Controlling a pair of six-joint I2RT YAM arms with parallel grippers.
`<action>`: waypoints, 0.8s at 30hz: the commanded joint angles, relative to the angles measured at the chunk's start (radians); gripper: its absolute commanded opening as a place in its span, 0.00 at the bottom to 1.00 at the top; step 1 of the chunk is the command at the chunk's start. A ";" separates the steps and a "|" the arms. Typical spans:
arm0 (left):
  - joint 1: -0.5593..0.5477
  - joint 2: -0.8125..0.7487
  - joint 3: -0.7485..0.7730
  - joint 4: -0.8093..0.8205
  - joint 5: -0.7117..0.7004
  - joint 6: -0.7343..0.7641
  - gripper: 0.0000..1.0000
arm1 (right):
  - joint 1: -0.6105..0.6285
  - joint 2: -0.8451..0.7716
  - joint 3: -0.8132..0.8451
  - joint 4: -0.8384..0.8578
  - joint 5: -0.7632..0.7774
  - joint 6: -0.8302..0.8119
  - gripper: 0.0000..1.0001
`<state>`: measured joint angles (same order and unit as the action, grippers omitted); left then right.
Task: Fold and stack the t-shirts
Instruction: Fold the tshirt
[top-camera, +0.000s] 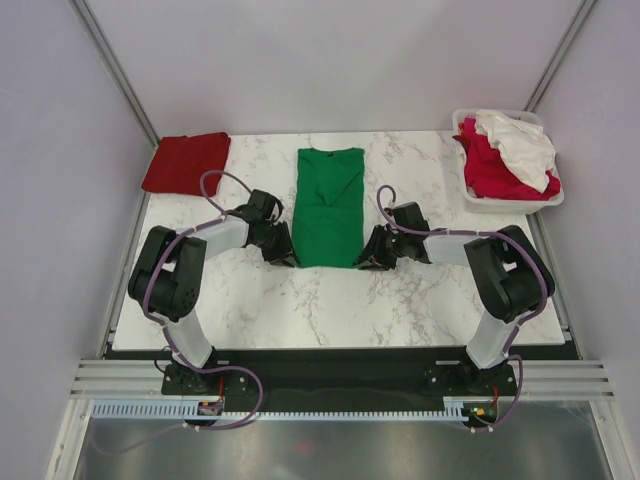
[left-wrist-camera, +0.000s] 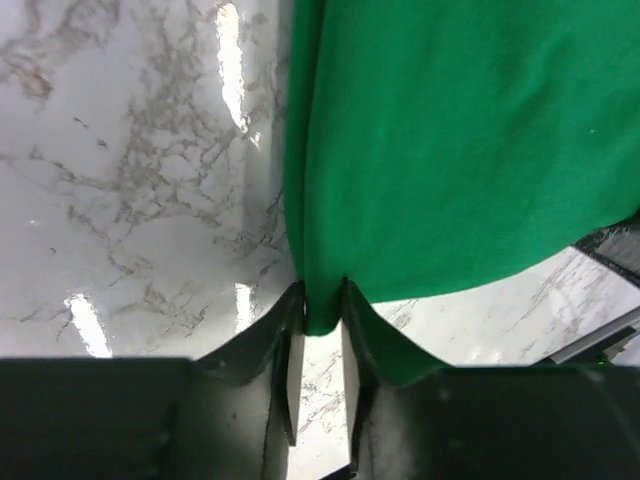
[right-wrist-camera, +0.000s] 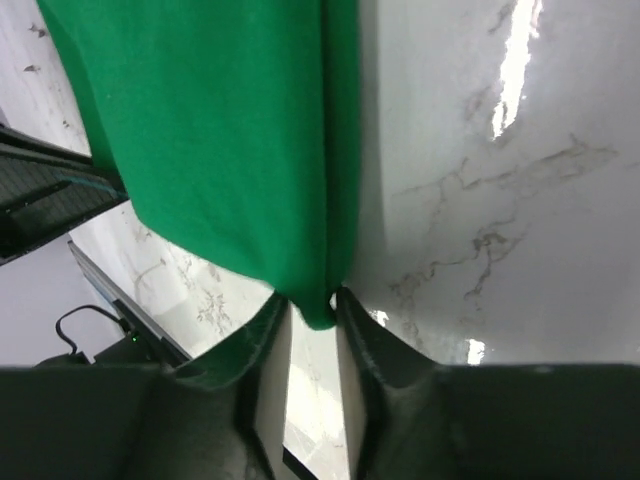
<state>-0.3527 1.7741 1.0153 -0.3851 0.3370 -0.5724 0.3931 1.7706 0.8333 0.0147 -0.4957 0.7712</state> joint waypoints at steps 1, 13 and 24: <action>-0.034 0.005 -0.012 0.038 -0.036 -0.021 0.25 | 0.007 0.027 -0.023 0.019 0.025 -0.007 0.29; -0.052 -0.068 -0.046 0.038 -0.061 -0.023 0.02 | 0.007 -0.003 -0.019 -0.008 0.036 -0.027 0.00; -0.118 -0.476 -0.323 -0.023 -0.042 -0.081 0.02 | 0.136 -0.392 -0.194 -0.182 0.152 0.014 0.00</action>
<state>-0.4389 1.4303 0.7422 -0.3584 0.2981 -0.6064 0.4839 1.5074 0.6704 -0.0891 -0.4141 0.7624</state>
